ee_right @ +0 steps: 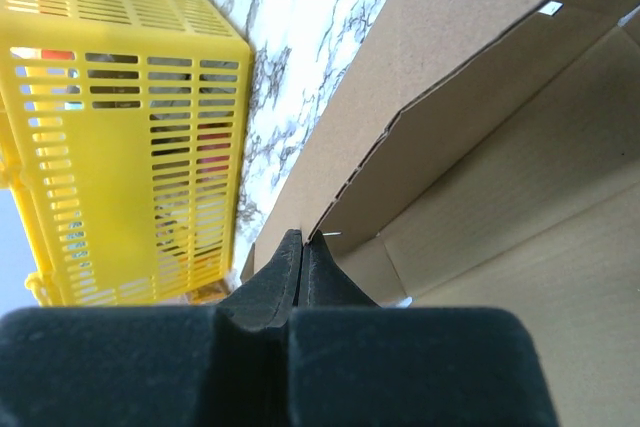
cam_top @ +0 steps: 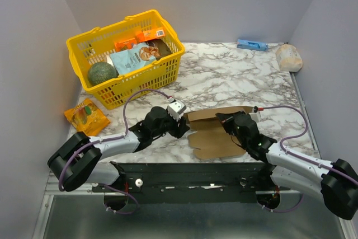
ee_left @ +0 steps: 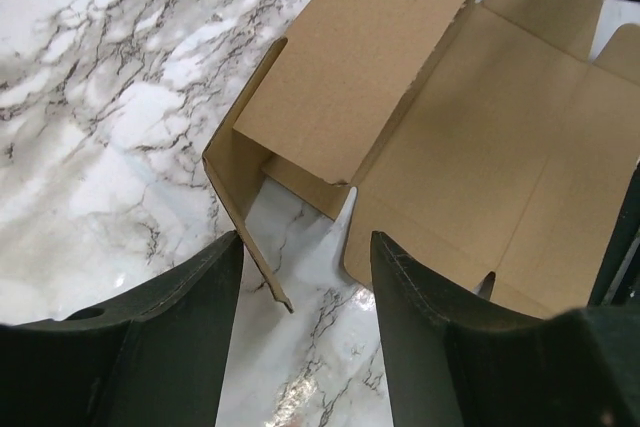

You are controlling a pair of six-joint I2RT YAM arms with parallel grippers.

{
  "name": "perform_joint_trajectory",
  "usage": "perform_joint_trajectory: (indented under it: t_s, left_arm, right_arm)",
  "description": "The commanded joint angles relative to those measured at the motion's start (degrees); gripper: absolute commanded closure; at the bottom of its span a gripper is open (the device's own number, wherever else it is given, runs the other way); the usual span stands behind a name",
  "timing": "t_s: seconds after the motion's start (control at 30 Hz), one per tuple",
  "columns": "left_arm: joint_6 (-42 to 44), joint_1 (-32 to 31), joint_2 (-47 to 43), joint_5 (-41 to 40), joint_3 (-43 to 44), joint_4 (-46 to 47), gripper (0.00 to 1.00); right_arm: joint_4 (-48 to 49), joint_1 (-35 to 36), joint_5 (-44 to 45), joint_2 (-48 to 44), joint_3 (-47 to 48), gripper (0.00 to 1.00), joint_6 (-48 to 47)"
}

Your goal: Fold the paper box

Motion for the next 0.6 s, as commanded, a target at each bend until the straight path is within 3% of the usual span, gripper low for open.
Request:
perform_joint_trajectory:
  t_s: [0.0,0.27,0.57]
  left_arm:
    - [0.5,-0.4,-2.8,2.4,-0.7,2.9,0.38]
    - [-0.7,1.2,-9.3,-5.4,0.4,-1.0,0.37]
    - [1.7,0.8,-1.1,-8.9,9.0,-6.7,0.37]
  right_arm:
    - [-4.1,0.1,5.5,0.8,-2.6,0.99,-4.1]
    - [-3.8,0.1,6.5,-1.0,-3.6,0.99,-5.7]
    - [-3.5,0.1,6.1,-1.2,-3.3,0.99,-6.2]
